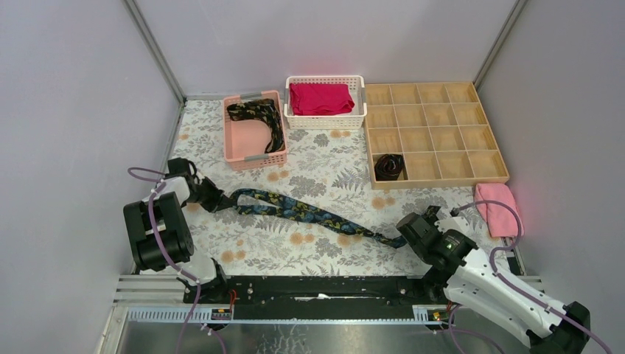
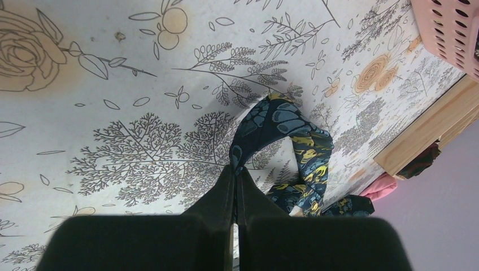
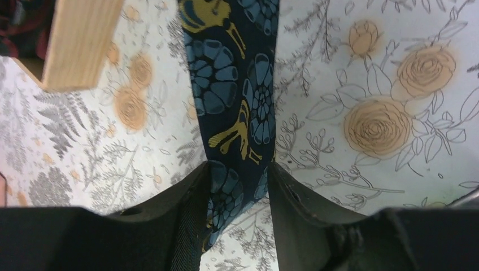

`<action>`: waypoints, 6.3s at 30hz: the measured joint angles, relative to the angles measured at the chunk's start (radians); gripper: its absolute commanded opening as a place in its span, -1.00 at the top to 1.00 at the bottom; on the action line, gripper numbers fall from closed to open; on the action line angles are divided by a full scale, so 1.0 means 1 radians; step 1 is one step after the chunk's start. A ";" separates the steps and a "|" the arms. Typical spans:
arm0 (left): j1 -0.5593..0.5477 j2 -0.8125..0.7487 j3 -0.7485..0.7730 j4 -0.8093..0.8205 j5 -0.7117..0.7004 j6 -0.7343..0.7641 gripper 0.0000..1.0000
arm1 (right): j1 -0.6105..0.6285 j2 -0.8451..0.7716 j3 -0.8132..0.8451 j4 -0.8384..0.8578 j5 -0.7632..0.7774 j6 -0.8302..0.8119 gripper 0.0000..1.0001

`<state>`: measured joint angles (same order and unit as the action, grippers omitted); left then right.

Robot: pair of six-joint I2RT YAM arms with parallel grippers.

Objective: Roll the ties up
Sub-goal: Flatten out the tie at the center of the board.

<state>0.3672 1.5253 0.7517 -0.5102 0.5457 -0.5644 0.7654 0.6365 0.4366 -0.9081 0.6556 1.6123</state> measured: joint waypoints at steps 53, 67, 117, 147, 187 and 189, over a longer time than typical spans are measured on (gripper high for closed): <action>0.000 0.003 -0.014 0.020 0.008 -0.021 0.97 | -0.002 0.311 -0.020 0.182 0.047 0.017 -0.64; 0.000 0.003 -0.014 0.020 0.007 -0.021 0.95 | -0.002 0.268 0.251 0.315 0.052 -0.408 1.00; 0.000 -0.008 0.015 0.017 0.062 -0.013 -0.43 | -0.049 0.309 0.044 0.247 -0.272 -0.480 1.00; -0.283 -0.114 0.136 -0.151 -0.462 0.040 -0.11 | 0.077 0.594 0.520 0.482 -0.249 -0.973 0.72; -0.652 0.050 1.403 -0.669 -0.330 -0.016 1.00 | 0.077 0.293 0.483 0.513 -0.206 -1.176 0.81; -0.662 0.051 1.413 -0.673 -0.281 -0.040 1.00 | 0.077 0.278 0.486 0.515 -0.216 -1.197 0.77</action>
<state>-0.2947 1.5764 2.1643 -1.1835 0.2646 -0.6048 0.8425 0.9150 0.9226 -0.3931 0.4393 0.4152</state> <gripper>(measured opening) 0.011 0.098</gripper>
